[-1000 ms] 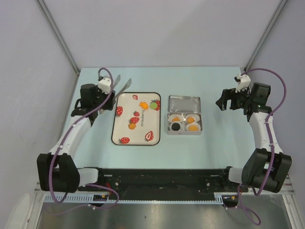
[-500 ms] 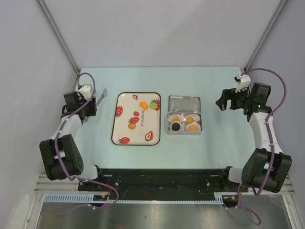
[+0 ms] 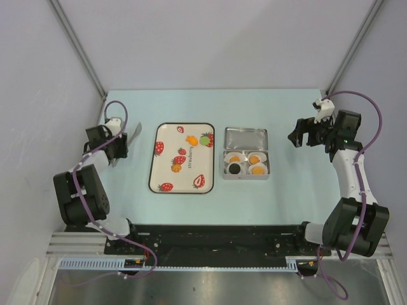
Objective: Pack the cookies
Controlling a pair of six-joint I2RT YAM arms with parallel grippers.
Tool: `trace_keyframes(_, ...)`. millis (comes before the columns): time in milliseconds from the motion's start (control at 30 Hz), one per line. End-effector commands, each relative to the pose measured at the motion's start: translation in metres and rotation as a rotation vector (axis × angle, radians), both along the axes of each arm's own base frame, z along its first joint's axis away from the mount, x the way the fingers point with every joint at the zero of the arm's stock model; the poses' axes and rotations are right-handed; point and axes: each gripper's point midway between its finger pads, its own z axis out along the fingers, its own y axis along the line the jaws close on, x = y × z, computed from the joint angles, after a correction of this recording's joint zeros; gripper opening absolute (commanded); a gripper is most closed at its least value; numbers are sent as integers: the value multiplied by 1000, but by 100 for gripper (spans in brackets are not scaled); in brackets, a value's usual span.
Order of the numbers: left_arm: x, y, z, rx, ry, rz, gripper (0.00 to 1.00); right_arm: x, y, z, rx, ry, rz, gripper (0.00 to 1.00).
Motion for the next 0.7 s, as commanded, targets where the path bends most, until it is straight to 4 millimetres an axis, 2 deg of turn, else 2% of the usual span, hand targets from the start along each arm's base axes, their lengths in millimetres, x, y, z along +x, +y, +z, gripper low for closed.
trace_keyframes(0,9,10,-4,27,-14,-16,57,1,0,5,-2,-24,12,100)
trace_keyframes(300,2,11,-36,15,114,-30,58,1,0,4,-2,-21,11,100)
trace_keyframes(533,-2,10,-45,14,148,-45,61,1,0,3,-3,-18,12,100)
trace_keyframes(667,-4,9,-47,9,152,-51,68,0,0,5,-4,-23,14,100)
